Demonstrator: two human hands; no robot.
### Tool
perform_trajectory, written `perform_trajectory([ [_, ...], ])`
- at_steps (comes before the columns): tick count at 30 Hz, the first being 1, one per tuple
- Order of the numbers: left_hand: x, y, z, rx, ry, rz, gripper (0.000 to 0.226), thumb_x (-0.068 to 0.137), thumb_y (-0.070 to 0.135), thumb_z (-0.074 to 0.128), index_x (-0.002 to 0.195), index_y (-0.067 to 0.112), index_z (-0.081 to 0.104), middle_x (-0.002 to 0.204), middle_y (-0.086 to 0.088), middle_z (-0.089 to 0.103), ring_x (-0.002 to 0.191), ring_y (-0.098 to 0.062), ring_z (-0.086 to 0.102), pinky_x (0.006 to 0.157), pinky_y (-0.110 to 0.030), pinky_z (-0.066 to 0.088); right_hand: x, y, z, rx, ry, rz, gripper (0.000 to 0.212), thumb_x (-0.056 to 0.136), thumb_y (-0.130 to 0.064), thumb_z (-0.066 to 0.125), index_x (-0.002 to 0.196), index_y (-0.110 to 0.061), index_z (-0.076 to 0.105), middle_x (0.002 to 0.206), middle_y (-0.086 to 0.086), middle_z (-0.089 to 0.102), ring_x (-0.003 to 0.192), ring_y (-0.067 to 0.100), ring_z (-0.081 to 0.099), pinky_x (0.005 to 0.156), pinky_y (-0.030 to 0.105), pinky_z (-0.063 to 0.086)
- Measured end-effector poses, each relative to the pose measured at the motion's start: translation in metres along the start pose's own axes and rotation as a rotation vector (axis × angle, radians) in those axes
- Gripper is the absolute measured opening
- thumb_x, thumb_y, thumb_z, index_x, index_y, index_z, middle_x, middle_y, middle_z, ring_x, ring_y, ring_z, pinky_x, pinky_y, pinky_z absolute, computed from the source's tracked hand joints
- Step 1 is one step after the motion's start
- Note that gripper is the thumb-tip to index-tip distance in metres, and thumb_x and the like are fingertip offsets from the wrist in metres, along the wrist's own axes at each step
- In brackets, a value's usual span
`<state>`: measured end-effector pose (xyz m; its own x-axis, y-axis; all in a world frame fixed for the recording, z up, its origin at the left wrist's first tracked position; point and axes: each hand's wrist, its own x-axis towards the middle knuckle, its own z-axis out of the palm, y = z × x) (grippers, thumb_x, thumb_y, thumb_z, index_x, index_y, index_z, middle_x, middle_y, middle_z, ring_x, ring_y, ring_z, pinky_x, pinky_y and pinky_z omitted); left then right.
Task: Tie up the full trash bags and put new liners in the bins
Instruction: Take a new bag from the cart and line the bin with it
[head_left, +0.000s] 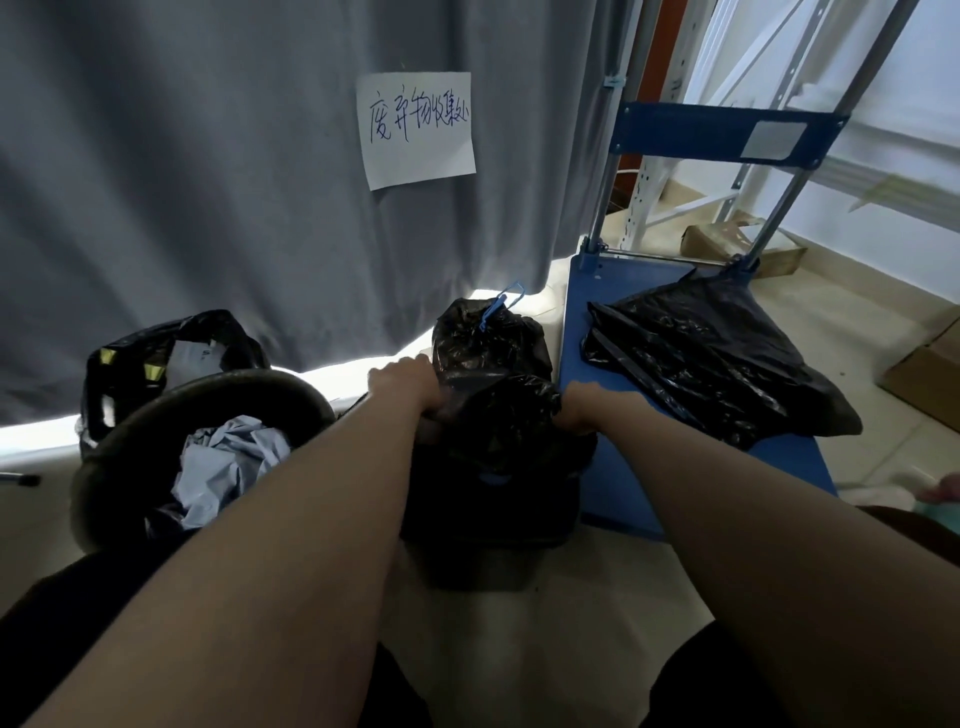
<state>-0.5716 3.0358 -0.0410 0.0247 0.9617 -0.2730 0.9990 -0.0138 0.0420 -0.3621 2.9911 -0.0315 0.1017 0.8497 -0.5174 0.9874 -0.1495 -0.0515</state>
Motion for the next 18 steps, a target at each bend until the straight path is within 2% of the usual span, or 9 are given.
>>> perform_trajectory([
  [2,-0.005,-0.005,-0.008,0.009,0.014,0.068,0.054,0.089,0.033,0.057,0.136,0.012,0.043,0.138,-0.011,0.048,0.125,-0.03,0.05,0.1,-0.041,0.041,-0.008,-0.006,-0.002,0.033,0.139,-0.017,0.052,0.095,-0.029,0.055,0.137,-0.003,0.04,0.137,0.019,0.044,0.124,0.036,0.048,0.099,0.043,0.043],
  [4,-0.012,-0.006,-0.016,0.051,0.037,0.195,0.053,0.087,0.03,0.062,0.135,0.012,0.046,0.136,-0.012,0.048,0.124,-0.031,0.05,0.1,-0.041,0.043,-0.018,-0.013,-0.005,0.024,0.234,-0.131,0.049,0.093,-0.026,0.057,0.134,-0.005,0.042,0.133,0.019,0.045,0.123,0.038,0.047,0.1,0.046,0.044],
  [6,-0.021,-0.005,-0.025,0.085,0.04,0.348,0.046,0.085,0.025,0.066,0.128,0.013,0.054,0.13,-0.01,0.051,0.118,-0.029,0.053,0.098,-0.037,0.045,-0.033,-0.022,-0.007,0.007,0.216,-0.279,0.033,0.092,-0.024,0.055,0.122,-0.009,0.053,0.126,0.017,0.051,0.113,0.036,0.052,0.097,0.047,0.047],
  [8,-0.035,-0.003,-0.032,0.108,-0.001,0.47,0.028,0.085,0.026,0.067,0.111,0.017,0.066,0.113,-0.006,0.062,0.107,-0.026,0.059,0.088,-0.033,0.048,-0.05,-0.033,-0.002,-0.015,0.129,-0.382,0.024,0.092,-0.027,0.053,0.111,-0.012,0.06,0.118,0.014,0.057,0.106,0.034,0.056,0.094,0.045,0.048],
  [10,-0.051,-0.002,-0.034,0.099,-0.084,0.522,0.018,0.084,0.042,0.069,0.085,0.024,0.069,0.085,0.002,0.066,0.087,-0.022,0.062,0.076,-0.03,0.048,-0.066,-0.042,0.006,-0.073,0.068,-0.444,0.027,0.092,-0.032,0.054,0.108,-0.013,0.063,0.11,0.011,0.06,0.099,0.03,0.057,0.086,0.038,0.049],
  [12,-0.066,-0.003,-0.032,0.092,-0.174,0.533,0.04,0.072,0.064,0.069,0.073,0.025,0.066,0.072,0.008,0.064,0.074,-0.016,0.06,0.071,-0.03,0.049,-0.077,-0.044,0.012,-0.133,0.019,-0.465,0.025,0.09,-0.038,0.056,0.103,-0.017,0.061,0.102,0.006,0.057,0.093,0.025,0.055,0.077,0.033,0.044],
  [14,-0.076,-0.004,-0.027,0.143,-0.22,0.529,0.049,0.056,0.073,0.073,0.077,0.029,0.068,0.076,0.01,0.066,0.076,-0.013,0.061,0.069,-0.028,0.05,-0.084,-0.04,0.014,-0.189,-0.069,-0.451,0.024,0.086,-0.039,0.061,0.098,-0.019,0.055,0.102,0.004,0.056,0.093,0.023,0.055,0.075,0.032,0.045],
  [16,-0.081,-0.007,-0.022,0.254,-0.219,0.546,0.046,0.055,0.057,0.083,0.087,0.028,0.068,0.09,0.006,0.066,0.082,-0.016,0.06,0.07,-0.028,0.049,-0.087,-0.035,0.014,-0.229,-0.116,-0.425,0.029,0.083,-0.033,0.067,0.102,-0.013,0.056,0.108,0.008,0.058,0.094,0.023,0.055,0.073,0.031,0.045],
  [18,-0.083,-0.008,-0.019,0.336,-0.17,0.57,0.046,0.06,0.039,0.086,0.099,0.023,0.066,0.104,0.0,0.063,0.089,-0.02,0.059,0.073,-0.03,0.05,-0.087,-0.032,0.016,-0.274,-0.084,-0.419,0.032,0.08,-0.027,0.071,0.104,-0.01,0.058,0.108,0.008,0.058,0.093,0.023,0.053,0.07,0.03,0.042],
])
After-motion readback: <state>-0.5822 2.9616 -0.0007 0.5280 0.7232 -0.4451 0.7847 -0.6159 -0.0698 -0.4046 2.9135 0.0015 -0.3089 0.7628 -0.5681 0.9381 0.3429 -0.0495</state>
